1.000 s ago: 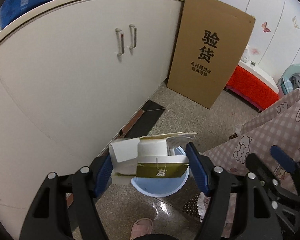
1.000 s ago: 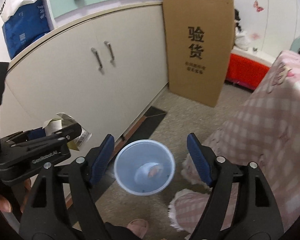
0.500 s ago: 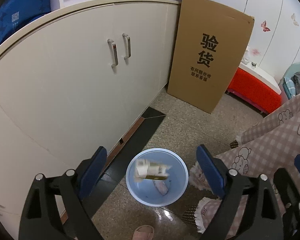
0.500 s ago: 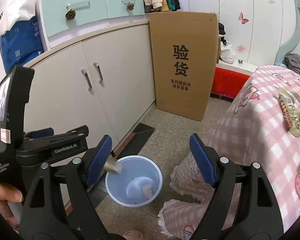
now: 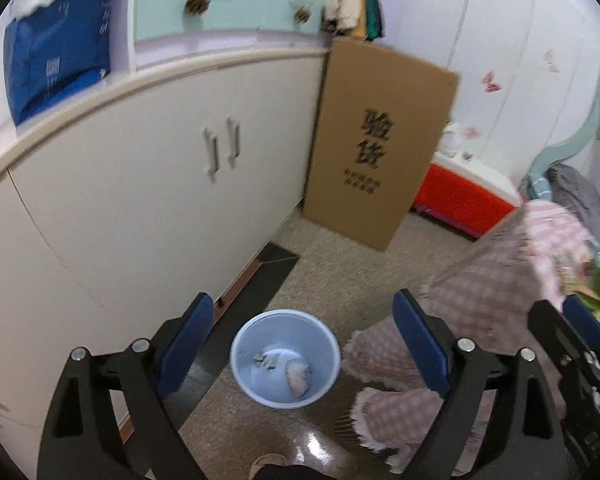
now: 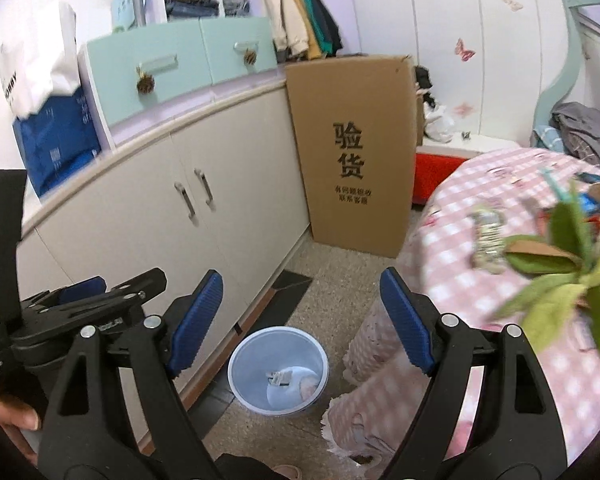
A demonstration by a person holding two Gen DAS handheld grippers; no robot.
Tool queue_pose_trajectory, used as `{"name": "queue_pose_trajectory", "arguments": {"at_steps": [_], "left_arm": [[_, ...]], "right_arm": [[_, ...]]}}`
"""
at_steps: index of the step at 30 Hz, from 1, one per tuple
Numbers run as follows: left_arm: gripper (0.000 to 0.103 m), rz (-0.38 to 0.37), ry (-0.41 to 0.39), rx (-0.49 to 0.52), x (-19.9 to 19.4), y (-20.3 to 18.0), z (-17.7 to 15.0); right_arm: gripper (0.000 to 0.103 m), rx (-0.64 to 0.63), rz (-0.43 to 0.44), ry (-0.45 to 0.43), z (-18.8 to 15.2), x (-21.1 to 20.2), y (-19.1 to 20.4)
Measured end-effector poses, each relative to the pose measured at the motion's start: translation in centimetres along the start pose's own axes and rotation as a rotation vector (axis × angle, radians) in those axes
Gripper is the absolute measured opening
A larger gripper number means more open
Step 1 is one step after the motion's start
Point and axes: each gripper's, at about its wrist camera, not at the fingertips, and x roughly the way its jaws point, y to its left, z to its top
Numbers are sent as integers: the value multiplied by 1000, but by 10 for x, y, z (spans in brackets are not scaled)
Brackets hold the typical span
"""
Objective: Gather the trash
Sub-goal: 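Grasp the green fabric leaf with the left tool while the right tool grasps the newspaper bag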
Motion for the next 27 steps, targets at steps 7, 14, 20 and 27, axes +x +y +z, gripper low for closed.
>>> {"name": "queue_pose_trajectory", "arguments": {"at_steps": [7,14,20,27], "left_arm": [[89,-130,-57,78,-52,-61,-7],[89,-259,-50,249,-66,-153,-21],[89,-325,-2,409,-52,-229,-38],[75,-286,21,540,-26,-274,-54]], "right_arm": [[81,93,-52,-67,0,-62,-47],[83,213,-196,-122,-9,-119,-122],[83,331,-285,-118,-21,-139,-183],[86,450,-298,-43,-41,-136,-230]]}}
